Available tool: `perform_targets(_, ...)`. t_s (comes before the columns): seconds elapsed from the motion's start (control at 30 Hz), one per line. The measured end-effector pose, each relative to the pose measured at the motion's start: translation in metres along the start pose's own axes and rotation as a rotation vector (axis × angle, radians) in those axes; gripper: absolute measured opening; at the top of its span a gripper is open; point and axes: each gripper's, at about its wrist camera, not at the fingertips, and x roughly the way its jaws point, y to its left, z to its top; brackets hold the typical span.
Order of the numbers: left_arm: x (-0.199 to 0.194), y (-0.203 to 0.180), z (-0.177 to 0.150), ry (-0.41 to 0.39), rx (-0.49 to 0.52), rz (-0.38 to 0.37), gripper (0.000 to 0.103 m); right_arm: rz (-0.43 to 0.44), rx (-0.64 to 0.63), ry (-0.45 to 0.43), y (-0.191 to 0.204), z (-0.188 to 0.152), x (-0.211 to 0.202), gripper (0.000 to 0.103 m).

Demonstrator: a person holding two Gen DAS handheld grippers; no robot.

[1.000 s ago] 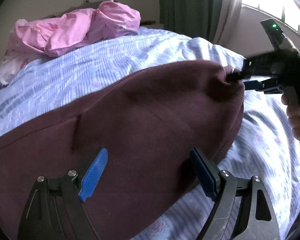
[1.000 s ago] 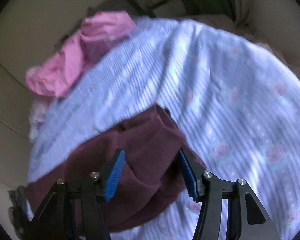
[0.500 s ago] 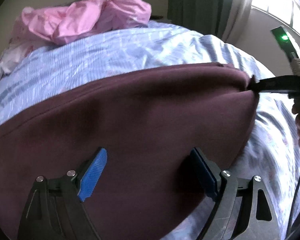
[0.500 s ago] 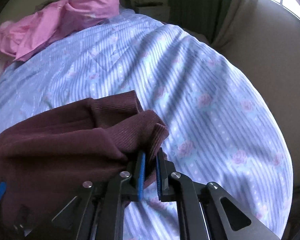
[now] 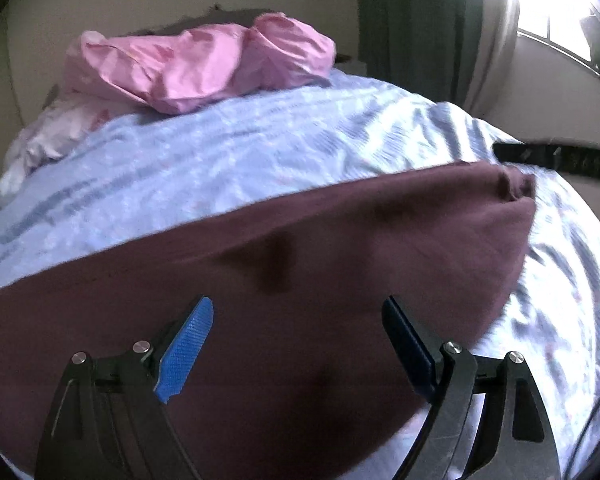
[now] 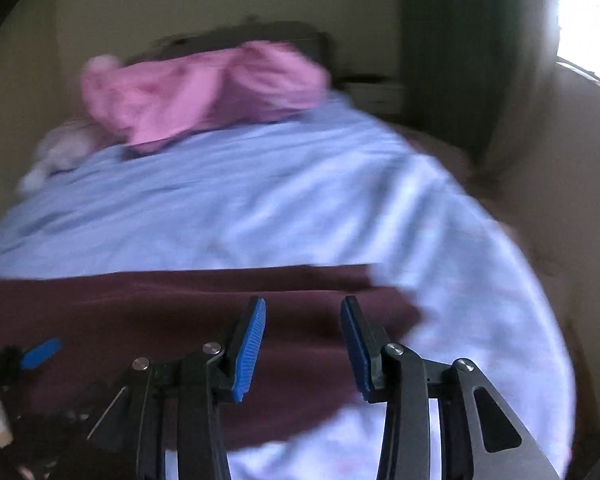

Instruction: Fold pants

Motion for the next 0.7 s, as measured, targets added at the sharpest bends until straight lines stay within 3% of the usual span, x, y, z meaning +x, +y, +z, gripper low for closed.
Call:
perform_targets(0.1, 0.004, 0.023, 0.001, 0.003, -0.013, 0.058, 0.087, 0.073, -0.074, 0.032, 0.045, -0.004, 0.023, 0.028)
perform_targets(0.2, 0.007, 0.049, 0.000, 0.022, -0.063, 0.086, 0.087, 0.135, -0.149, 0.052, 0.087, -0.009, 0.040, 0.025)
perform_targets(0.3, 0.010, 0.066, -0.004, 0.038, -0.090, 0.096, 0.087, 0.077, -0.198, 0.041, 0.108, -0.013, 0.051, 0.025)
perform_targets(0.4, 0.009, 0.075, -0.010, 0.046, -0.095, 0.094, 0.087, 0.053, -0.131, 0.065, 0.095, -0.009, 0.067, 0.025)
perform_targets(0.53, 0.012, 0.073, -0.015, 0.062, -0.096, 0.080, 0.087, -0.025, -0.011, 0.136, 0.051, -0.014, 0.089, 0.025)
perform_targets(0.6, 0.013, 0.065, -0.015, 0.062, -0.089, 0.064, 0.087, 0.034, 0.074, 0.160, 0.030, -0.018, 0.091, 0.025)
perform_targets(0.7, 0.006, 0.053, -0.012, 0.042, -0.072, 0.042, 0.087, 0.069, 0.144, 0.110, 0.017, -0.020, 0.069, 0.026)
